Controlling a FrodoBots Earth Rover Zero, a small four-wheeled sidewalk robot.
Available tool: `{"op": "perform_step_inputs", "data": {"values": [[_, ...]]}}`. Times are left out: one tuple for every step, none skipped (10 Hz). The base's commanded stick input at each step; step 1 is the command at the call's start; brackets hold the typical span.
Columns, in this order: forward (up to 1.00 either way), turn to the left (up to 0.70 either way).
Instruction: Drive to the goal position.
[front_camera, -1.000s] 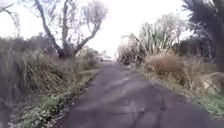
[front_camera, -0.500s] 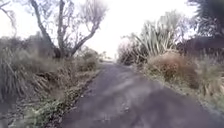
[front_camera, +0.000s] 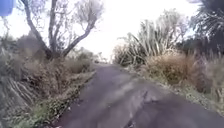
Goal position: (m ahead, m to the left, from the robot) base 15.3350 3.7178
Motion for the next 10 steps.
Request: {"op": "perform_step_inputs", "data": {"values": [[0.30,-0.12],[0.14,-0.05],[0.00,0.00],[0.00,0.00],[0.00,0.00],[0.00,0.00],[0.00,0.00],[0.85,0.00],[0.85,0.00],[0.85,0.00]]}}
